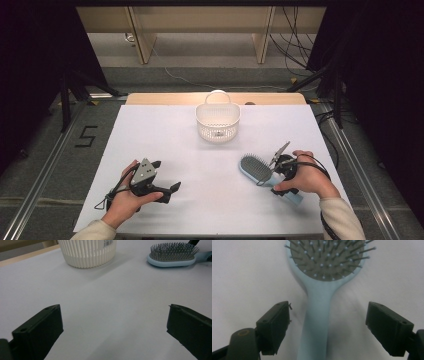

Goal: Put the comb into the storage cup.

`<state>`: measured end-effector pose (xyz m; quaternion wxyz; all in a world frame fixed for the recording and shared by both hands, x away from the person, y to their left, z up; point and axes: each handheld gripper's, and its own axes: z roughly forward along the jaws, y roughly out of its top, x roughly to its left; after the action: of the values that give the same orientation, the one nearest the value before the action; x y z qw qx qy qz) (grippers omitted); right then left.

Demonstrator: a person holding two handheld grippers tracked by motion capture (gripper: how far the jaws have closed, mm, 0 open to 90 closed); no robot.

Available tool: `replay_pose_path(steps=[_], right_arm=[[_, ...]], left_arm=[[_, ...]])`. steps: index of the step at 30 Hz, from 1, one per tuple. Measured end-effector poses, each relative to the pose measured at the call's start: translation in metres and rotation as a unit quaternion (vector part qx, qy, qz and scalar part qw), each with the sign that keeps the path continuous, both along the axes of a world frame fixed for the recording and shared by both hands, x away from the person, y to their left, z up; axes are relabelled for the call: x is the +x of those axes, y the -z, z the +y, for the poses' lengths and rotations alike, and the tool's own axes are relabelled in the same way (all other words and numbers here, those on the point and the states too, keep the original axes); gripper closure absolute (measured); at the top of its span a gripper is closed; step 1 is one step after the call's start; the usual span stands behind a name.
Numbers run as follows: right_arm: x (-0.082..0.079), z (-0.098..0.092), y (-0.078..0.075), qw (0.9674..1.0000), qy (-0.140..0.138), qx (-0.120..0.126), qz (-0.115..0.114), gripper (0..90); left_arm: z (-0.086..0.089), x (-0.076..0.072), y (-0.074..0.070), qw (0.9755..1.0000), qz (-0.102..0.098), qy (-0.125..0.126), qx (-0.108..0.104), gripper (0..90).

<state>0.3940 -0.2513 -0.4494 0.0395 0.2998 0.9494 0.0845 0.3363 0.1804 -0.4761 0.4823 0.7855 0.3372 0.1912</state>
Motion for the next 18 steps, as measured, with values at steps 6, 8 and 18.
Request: replay_pose_path(steps=[6,8,18], right_arm=[[0.0041,0.0089,0.0031,0.9998,-0.004,-0.018,0.009,22.0],[0.0049,0.0105,0.0036,0.9996,-0.005,-0.024,0.012,22.0],[0.0068,0.0116,0.0042,0.9992,-0.004,-0.036,0.015,24.7]], left_arm=[[0.0002,0.0001,0.0,1.0,0.0,-0.001,-0.001,0.0],[0.0001,0.0001,0.0001,1.0,0.0,-0.001,-0.002,0.0],[-0.0001,0.0001,0.0,1.0,0.0,0.0,-0.001,0.0]])
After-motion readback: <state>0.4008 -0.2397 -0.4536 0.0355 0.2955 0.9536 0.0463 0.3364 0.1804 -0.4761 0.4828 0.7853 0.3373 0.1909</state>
